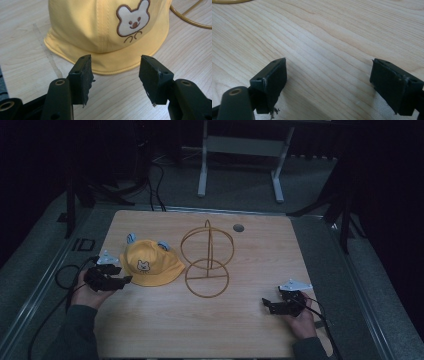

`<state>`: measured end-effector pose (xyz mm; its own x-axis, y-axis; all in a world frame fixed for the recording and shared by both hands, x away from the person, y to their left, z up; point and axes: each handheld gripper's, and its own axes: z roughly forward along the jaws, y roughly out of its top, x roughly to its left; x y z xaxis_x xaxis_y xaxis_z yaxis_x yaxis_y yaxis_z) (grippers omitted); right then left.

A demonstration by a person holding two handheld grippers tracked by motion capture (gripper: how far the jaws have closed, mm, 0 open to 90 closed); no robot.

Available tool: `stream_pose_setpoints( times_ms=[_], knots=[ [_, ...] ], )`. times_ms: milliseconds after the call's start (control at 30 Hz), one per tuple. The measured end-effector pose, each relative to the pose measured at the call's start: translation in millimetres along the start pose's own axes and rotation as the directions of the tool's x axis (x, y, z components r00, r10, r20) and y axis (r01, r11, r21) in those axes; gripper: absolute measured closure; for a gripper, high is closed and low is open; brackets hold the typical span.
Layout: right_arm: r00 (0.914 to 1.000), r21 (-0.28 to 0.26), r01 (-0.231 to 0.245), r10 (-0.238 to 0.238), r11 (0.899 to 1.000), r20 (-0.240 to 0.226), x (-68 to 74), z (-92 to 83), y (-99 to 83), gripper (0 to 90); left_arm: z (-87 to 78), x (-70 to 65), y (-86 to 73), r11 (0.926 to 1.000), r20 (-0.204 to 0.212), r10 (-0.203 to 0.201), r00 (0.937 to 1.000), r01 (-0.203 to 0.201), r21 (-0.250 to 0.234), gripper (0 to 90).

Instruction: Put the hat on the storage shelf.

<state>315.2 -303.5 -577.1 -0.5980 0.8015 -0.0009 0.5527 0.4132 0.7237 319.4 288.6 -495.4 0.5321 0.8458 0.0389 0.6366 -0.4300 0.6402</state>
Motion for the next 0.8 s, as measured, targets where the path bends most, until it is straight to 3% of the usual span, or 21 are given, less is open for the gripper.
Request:
stream_pose_setpoints(
  times_ms=[800],
  knots=[
    [1.0000, -0.001, -0.002, 0.002, 1.000, 0.001, 0.3, -0.6, -0.5, 14.1, -12.8, 17.5, 28.4, 0.9978, -0.019, 0.057, 0.9982, -0.056, 0.036, 43.9]
  ],
)
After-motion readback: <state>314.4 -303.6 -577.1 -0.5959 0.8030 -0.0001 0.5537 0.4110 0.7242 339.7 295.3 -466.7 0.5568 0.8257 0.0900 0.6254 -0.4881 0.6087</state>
